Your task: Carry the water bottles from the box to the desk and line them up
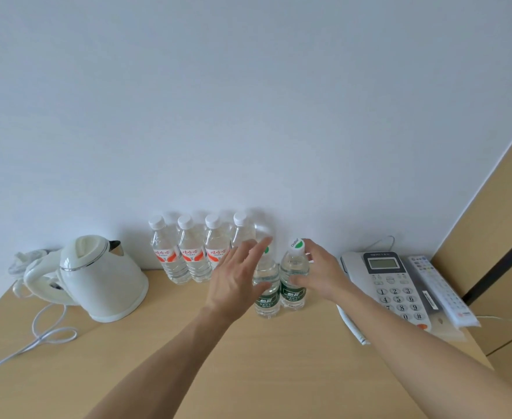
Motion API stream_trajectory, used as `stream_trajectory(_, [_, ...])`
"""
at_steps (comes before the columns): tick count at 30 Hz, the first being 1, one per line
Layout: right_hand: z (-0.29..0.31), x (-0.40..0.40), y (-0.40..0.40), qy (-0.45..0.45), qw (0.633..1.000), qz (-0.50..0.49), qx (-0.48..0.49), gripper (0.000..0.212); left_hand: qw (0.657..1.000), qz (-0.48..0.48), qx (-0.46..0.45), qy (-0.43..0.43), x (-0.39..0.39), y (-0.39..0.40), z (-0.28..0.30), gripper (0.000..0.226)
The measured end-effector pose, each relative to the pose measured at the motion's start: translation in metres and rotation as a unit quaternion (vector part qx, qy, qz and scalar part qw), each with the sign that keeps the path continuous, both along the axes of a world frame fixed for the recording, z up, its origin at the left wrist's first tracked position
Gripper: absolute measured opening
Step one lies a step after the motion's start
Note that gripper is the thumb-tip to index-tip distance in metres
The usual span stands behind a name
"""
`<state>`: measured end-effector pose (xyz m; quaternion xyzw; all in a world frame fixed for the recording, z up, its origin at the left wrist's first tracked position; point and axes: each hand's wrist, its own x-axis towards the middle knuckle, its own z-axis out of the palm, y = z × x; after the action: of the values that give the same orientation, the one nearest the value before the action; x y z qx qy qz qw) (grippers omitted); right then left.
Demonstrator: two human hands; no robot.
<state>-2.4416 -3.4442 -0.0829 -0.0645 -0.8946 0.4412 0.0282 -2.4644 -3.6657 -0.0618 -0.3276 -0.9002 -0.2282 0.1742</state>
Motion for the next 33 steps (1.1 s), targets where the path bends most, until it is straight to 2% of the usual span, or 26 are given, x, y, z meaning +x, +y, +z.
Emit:
stream_trajectory(3, [0.007,0.0,0.0,0.032,0.999,0.009,0.041,0.064,0.998,-0.001,-0.028,0.051,0.0,0.005,0.012,0.082])
stream_trajectory(7, [0.004,0.002,0.001,0.048,0.997,0.005,0.063,0.057,0.999,-0.009,-0.043,0.025,-0.005,0.011,0.016,0.069])
stream_trajectory(12, [0.003,0.004,0.0,0.05,0.997,-0.001,0.058,0.06,0.997,0.006,-0.078,-0.008,-0.029,0.021,0.023,0.066])
stream_trajectory(19, [0.003,0.007,-0.002,0.064,0.996,-0.009,0.057,0.059,0.987,0.049,-0.155,-0.008,-0.06,0.048,0.028,0.059])
stream_trajectory(33, [0.008,0.009,-0.004,0.059,0.998,-0.015,0.03,0.056,0.98,0.067,-0.187,-0.02,-0.075,0.064,0.033,0.056])
